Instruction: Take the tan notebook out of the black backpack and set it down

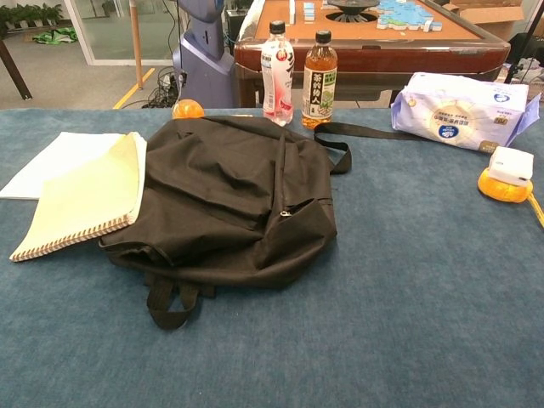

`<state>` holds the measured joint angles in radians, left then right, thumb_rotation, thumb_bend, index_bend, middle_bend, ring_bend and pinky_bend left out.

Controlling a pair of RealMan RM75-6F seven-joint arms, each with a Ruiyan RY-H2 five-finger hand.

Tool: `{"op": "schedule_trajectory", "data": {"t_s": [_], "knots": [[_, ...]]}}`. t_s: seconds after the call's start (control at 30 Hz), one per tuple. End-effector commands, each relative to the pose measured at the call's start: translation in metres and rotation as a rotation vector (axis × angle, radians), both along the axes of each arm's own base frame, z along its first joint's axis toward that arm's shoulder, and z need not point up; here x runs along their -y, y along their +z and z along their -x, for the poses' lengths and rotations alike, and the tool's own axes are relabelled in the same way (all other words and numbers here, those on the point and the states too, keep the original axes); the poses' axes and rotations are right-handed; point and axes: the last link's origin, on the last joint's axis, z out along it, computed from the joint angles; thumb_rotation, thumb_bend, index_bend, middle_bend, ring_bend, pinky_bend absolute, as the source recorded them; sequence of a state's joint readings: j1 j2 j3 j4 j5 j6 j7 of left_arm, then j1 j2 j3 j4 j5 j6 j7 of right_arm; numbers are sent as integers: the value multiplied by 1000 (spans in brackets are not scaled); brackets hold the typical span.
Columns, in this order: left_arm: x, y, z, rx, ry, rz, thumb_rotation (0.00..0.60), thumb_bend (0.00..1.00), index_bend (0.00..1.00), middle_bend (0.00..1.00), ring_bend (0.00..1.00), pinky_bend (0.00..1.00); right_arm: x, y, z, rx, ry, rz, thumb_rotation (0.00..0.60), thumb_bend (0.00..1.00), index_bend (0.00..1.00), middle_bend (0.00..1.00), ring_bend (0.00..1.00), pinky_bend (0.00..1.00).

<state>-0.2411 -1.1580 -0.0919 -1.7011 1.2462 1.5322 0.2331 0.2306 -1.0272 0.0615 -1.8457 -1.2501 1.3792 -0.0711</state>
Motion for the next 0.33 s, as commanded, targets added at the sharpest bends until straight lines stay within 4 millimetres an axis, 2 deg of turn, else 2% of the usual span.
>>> {"op": "schedule_trajectory", "data": {"t_s": [0.03, 0.33], "knots": [[11, -4, 1, 3, 9, 1, 600, 220, 210, 162, 202, 403, -7, -3, 1, -7, 13, 11, 600, 306, 151, 237, 108, 242], [23, -12, 2, -1, 4, 11, 600, 220, 218, 163, 202, 392, -10, -5, -5, -20, 78, 32, 600, 306, 164, 239, 115, 242]]}}
